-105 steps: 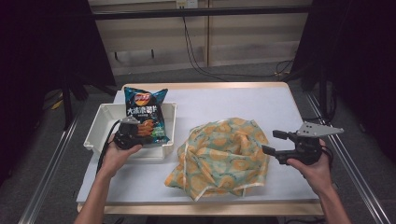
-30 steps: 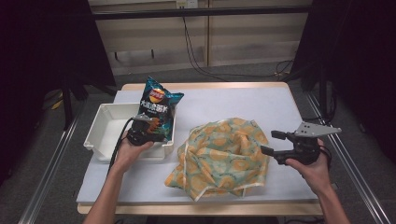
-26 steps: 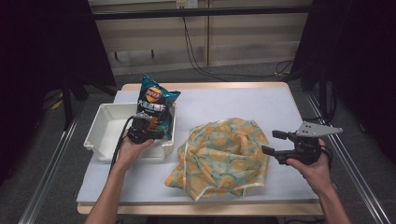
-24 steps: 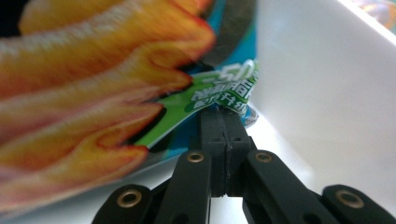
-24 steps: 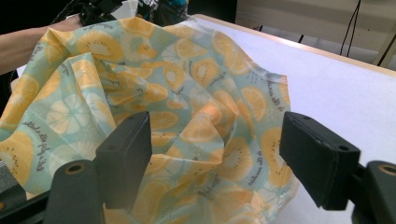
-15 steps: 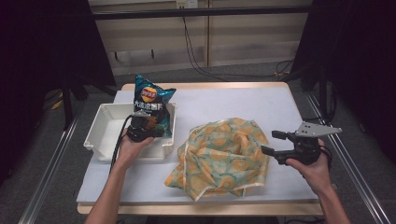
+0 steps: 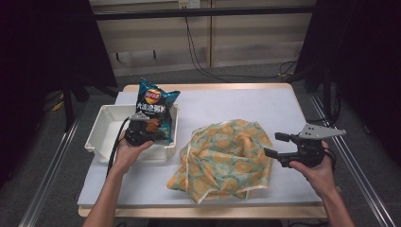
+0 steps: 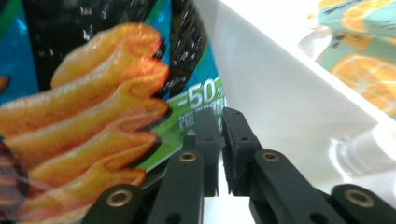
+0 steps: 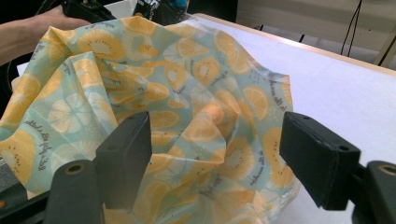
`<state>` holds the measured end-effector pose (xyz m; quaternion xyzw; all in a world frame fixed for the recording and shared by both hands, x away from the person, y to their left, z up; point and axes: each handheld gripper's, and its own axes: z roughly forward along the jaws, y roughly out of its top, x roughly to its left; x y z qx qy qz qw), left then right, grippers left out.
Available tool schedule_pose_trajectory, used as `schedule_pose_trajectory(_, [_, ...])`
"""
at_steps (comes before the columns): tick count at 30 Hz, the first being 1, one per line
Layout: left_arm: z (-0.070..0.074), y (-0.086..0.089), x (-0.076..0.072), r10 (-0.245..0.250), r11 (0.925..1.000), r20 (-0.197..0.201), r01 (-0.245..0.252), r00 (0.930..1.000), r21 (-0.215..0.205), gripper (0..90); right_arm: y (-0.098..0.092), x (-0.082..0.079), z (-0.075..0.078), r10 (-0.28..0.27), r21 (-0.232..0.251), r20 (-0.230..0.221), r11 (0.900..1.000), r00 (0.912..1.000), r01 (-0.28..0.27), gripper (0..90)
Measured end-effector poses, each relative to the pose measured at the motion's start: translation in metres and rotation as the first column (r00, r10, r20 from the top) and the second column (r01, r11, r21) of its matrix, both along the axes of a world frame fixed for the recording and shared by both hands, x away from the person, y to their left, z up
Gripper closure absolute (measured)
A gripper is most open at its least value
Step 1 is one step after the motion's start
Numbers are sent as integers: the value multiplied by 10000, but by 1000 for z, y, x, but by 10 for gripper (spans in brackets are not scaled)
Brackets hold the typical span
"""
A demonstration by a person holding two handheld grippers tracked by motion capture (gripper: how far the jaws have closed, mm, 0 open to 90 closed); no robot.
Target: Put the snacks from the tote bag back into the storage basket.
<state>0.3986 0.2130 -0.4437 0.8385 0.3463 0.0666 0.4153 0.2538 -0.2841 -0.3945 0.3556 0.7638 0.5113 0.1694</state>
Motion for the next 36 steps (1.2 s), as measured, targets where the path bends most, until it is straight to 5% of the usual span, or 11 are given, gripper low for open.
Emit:
schedule_pose_trajectory(9, [24, 12, -23, -236, 9982, 711, 274, 9972, -529, 708, -2, -1, 1, -48, 27, 47, 10000, 10000, 48, 254])
schedule_pose_trajectory(16, [38, 23, -52, 83, 9980, 1365, 4, 9906, -631, 391, -4, -3, 1, -105, 39, 53, 9999, 9999, 105, 254])
schedule_pose_trajectory(18, [41, 28, -62, 283, 9977, 1731, -171, 9845, -655, 253, -5, -3, 0, -160, 44, 78, 9999, 9998, 160, 253])
schedule_pose_trajectory(21, [46, 36, -75, 576, 9956, 2068, -408, 9767, -846, 171, -6, -5, -1, -211, 32, 36, 9998, 9998, 211, 251])
schedule_pose_trajectory(28, [55, 57, -109, 1127, 9902, 2294, -900, 9668, -1069, 63, -12, -11, -3, -428, 2, 109, 9991, 9990, 428, 238])
schedule_pose_trajectory(33, [63, 75, -123, 1432, 9816, 2423, -1065, 9596, -1585, 36, -12, -14, -4, -511, -2, 144, 9987, 9986, 511, 234])
schedule_pose_trajectory(36, [61, 80, -125, 1530, 9780, 2303, -1139, 9610, -1747, 35, -13, -15, -5, -491, -34, 177, 9988, 9986, 492, 233])
